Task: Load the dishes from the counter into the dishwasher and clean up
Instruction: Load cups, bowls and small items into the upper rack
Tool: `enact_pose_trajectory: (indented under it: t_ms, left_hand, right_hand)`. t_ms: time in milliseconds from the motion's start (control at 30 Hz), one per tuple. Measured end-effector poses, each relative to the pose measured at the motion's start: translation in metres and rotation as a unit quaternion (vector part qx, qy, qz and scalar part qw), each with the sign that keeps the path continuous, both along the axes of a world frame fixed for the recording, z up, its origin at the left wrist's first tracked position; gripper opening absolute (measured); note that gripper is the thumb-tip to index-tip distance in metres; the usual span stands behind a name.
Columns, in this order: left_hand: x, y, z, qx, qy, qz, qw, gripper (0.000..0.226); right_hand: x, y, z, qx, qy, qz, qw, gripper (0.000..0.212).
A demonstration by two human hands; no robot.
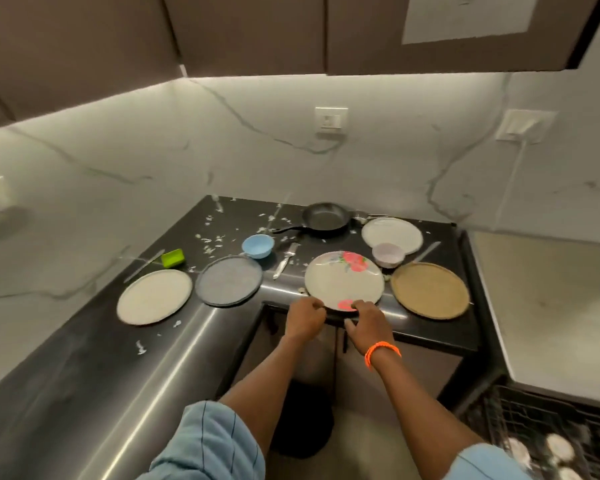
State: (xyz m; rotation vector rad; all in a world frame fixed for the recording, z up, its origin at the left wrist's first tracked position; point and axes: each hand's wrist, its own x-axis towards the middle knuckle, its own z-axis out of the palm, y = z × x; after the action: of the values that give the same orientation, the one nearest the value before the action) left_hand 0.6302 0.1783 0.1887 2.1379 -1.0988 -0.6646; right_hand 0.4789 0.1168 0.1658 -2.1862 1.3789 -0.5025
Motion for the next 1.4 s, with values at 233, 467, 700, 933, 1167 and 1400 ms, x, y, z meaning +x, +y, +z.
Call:
enact_pose_trajectory:
  t_ms: [233,467,700,933,1167,1400]
  left_hand:
    - [0.098,0.058,-0.009,0.008,0.016,0.107,0.994,0.021]
    - [0.15,0.07,-0.021,0.022,0.035,0.18,0.983,0.016]
    - [0.17,0.022,-0.026,0.029,0.019,0.185,0.982,0.017]
    - [0.178,-0.025,-0.03,0.015,0.048,0.208,0.977,0.02]
    - [0.234,-0.032,-0.045,0.039,0.06,0.262,0.963,0.017]
    - [0.318,-0.029,-0.059,0.049,0.051,0.29,0.954,0.022]
  right_hand:
    - [0.101,0.036,0.0,0.006,-0.014,0.089,0.996,0.042]
    - [0.165,0.018,-0.007,0.001,-0.02,0.143,0.989,0.04]
    - [0.189,-0.036,-0.018,0.008,-0.013,0.156,0.988,0.037]
    - [0.214,-0.095,-0.027,0.021,0.002,0.167,0.986,0.038]
    - [0.273,-0.108,-0.036,0.039,-0.008,0.2,0.979,0.031]
    - [0.337,-0.113,-0.052,0.062,0.033,0.219,0.973,0.036]
